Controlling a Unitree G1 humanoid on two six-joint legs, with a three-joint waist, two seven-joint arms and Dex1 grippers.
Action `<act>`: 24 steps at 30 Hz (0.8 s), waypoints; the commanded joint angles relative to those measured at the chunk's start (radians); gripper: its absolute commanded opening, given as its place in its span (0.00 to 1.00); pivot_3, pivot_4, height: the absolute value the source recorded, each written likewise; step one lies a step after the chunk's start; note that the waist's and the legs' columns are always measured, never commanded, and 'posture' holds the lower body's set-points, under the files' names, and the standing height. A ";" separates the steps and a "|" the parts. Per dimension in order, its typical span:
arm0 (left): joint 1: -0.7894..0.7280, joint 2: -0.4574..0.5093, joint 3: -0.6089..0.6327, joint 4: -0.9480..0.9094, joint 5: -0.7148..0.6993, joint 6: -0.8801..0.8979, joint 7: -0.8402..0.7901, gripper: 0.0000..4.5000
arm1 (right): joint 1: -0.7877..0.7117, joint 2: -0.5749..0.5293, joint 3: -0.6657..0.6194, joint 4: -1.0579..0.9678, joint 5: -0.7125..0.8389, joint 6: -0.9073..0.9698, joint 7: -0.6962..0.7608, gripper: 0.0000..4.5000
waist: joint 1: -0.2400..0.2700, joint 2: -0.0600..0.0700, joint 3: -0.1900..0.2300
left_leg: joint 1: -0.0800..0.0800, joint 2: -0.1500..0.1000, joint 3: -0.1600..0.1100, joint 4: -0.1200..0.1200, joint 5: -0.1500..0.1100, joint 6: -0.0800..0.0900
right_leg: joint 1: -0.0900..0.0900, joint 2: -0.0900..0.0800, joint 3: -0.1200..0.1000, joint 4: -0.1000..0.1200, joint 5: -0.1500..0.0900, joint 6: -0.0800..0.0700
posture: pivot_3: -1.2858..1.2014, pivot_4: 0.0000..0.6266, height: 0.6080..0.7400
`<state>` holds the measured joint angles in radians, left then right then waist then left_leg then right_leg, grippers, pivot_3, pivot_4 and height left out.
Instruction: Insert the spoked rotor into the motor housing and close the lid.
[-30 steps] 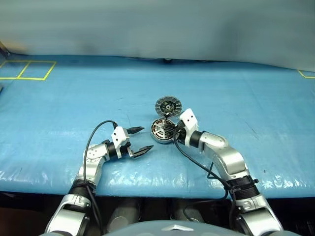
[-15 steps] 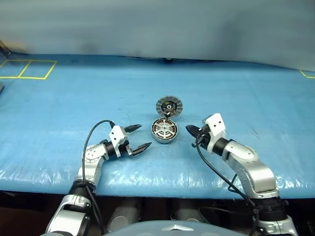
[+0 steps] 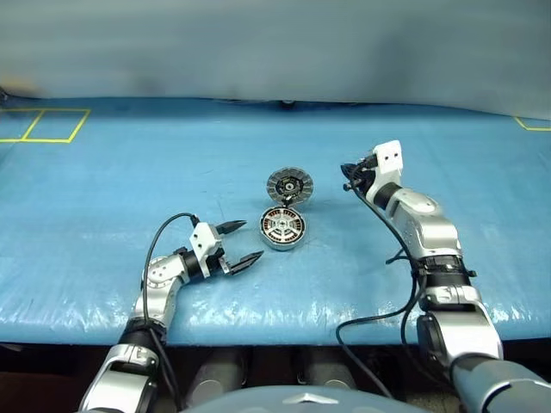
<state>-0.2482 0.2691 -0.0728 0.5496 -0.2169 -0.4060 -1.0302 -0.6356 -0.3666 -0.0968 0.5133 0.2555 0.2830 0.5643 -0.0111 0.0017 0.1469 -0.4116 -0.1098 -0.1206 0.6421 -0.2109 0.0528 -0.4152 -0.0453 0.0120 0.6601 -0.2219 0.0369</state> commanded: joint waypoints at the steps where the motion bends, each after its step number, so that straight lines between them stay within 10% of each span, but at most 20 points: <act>1: 0.012 0.005 0.012 -0.021 -0.014 -0.016 0.003 1.00 | -0.051 0.027 -0.013 0.045 0.055 -0.022 0.113 0.00 | -0.001 0.000 0.000 | 0.000 0.000 0.000 0.000 0.000 0.000 | 0.000 0.000 0.000 0.000 0.000 0.000 | 0.52 0.24 1.00; 24: 0.015 0.023 0.007 -0.015 -0.007 0.013 -0.005 1.00 | 0.121 0.069 0.197 -0.379 0.196 0.277 0.449 0.00 | -0.003 0.001 0.000 | -0.001 0.000 0.000 -0.002 -0.001 0.000 | -0.003 -0.001 0.001 0.000 0.000 -0.001 | 0.52 0.24 1.00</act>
<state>-0.2347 0.2825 -0.0706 0.5498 -0.2157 -0.3967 -1.0305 -0.5209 -0.2946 0.0652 0.1991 0.4695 0.5600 1.0048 -0.0136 0.0027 0.1471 -0.4123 -0.1099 -0.1205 0.6399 -0.2120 0.0524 -0.4187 -0.0457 0.0132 0.6605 -0.2218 0.0364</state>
